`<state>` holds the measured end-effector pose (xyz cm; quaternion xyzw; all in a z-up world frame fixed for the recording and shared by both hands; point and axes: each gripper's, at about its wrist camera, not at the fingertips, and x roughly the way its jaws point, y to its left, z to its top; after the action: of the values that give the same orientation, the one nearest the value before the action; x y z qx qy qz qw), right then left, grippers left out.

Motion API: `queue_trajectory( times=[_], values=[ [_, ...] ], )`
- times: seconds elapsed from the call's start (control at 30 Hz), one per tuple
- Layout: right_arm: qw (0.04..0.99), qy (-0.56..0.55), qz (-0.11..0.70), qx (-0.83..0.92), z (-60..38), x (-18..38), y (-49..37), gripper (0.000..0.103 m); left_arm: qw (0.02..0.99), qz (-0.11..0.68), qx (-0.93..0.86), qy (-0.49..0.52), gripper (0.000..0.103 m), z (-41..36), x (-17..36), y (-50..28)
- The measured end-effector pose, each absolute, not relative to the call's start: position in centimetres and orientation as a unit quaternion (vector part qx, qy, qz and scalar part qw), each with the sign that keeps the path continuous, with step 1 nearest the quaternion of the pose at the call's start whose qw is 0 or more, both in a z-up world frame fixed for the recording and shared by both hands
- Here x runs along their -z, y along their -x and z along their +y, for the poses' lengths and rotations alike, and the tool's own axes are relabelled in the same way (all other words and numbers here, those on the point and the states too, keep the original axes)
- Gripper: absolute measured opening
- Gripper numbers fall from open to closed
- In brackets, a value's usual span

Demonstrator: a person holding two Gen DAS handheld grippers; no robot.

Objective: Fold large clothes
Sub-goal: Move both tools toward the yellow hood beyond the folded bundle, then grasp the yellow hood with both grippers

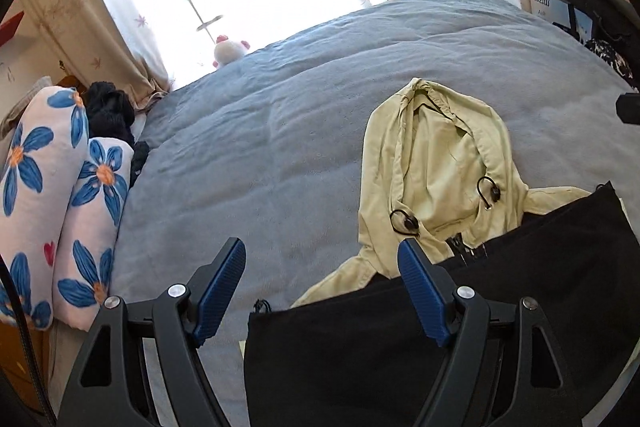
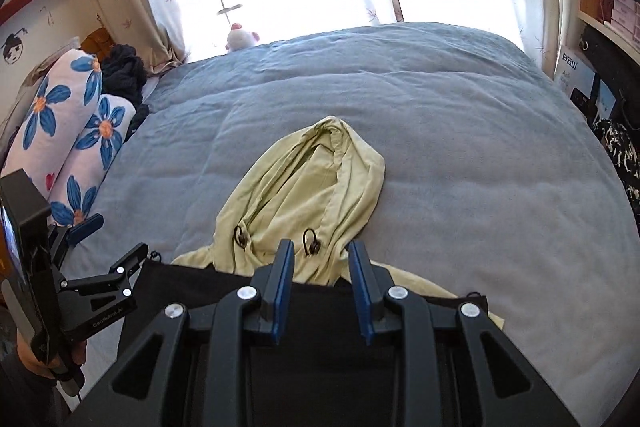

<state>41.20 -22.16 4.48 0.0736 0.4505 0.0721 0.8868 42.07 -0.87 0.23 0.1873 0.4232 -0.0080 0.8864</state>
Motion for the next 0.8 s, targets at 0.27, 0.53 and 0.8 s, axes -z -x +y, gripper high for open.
queue_trajectory(
  times=[0.27,0.53,0.8],
  values=[
    [0.874,-0.097,0.471,-0.064,-23.2,-2.5,-47.3,0.049,0.871,0.463,0.012,-0.164,0.077,0.0,1.4,-49.6],
    [0.853,-0.128,0.504,-0.045,-23.6,3.8,-54.6,0.049,0.861,0.495,0.027,-0.115,0.077,-0.1,5.9,-57.4],
    [0.844,-0.124,0.522,-0.02,-23.9,9.2,-59.2,0.049,0.845,0.522,0.008,-0.114,0.077,-1.4,12.1,-63.3]
  ],
)
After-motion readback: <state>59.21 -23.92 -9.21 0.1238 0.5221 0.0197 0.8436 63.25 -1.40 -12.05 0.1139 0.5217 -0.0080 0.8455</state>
